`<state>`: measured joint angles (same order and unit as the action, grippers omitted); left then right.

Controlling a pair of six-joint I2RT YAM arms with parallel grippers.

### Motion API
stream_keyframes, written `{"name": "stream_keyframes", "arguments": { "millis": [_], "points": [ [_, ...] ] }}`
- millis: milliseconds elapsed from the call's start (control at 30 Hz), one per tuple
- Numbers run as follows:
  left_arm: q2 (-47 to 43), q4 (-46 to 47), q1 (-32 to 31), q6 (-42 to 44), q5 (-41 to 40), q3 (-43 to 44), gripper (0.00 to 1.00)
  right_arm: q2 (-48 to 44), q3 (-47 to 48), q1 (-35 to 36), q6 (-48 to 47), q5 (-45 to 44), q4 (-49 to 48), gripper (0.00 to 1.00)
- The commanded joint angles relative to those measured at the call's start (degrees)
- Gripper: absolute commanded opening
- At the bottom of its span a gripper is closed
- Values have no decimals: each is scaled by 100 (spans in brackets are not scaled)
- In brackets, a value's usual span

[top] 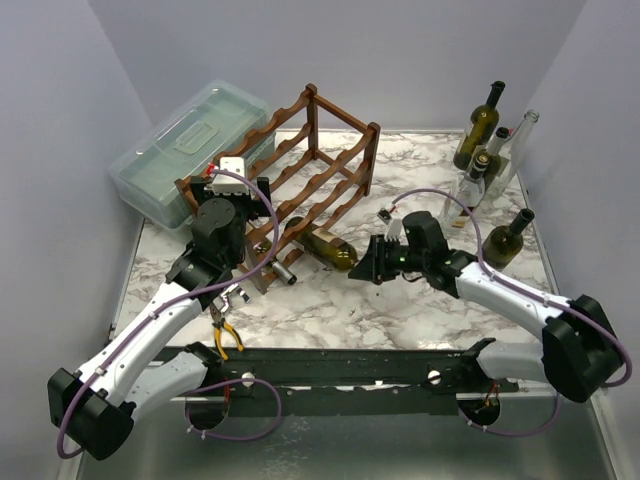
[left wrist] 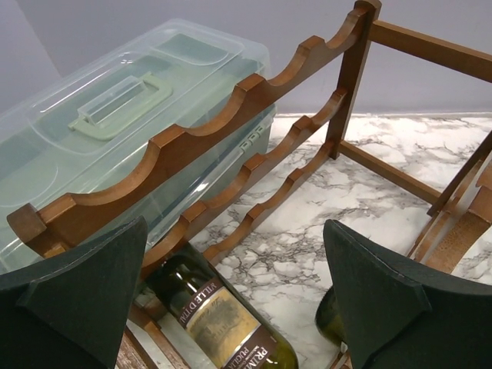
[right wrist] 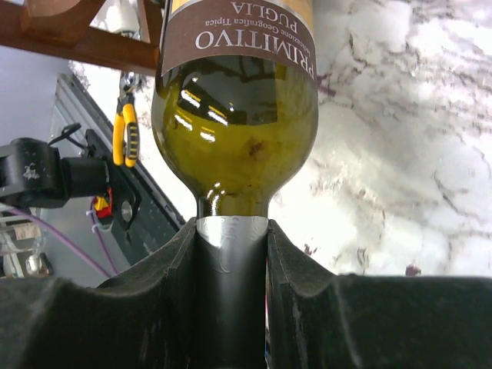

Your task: Put the wine bottle on the wine rack

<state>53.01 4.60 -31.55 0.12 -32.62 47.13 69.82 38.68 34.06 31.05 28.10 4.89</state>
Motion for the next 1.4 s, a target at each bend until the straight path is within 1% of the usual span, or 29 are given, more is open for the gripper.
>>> {"name": "stream_keyframes", "arguments": {
  "millis": [0, 100, 267, 333, 400, 600, 833, 1000, 1367],
  "points": [
    [101, -25, 35, 209, 21, 162, 97, 437, -3, 11, 136, 185, -2330, 1],
    [70, -21, 35, 249, 32, 130, 97, 855, -74, 21, 220, 78, -3026, 0],
    [-7, -22, 39, 199, 83, 103, 95, 1713, -57, 164, 73, 1, -4216, 1],
    [-29, -23, 35, 198, 108, 96, 95, 2081, 35, 205, 10, -41, -4569, 0],
    [-37, -25, 35, 203, 94, 94, 94, 2415, 241, 255, -47, -44, -4727, 1],
    [-194, -27, 35, 184, 105, 82, 94, 3015, 300, 398, -81, -267, -5775, 0],
    [-308, -51, 35, 94, 233, 99, 94, 3439, 333, 485, -118, -560, -6546, 1],
    [-436, -47, 35, 71, 239, 68, 94, 3795, 573, 516, -127, -559, -6750, 0],
    [-544, -85, 61, 14, 283, 94, 94, 4107, 1159, 713, -288, -654, -6336, 1]
  ]
}}
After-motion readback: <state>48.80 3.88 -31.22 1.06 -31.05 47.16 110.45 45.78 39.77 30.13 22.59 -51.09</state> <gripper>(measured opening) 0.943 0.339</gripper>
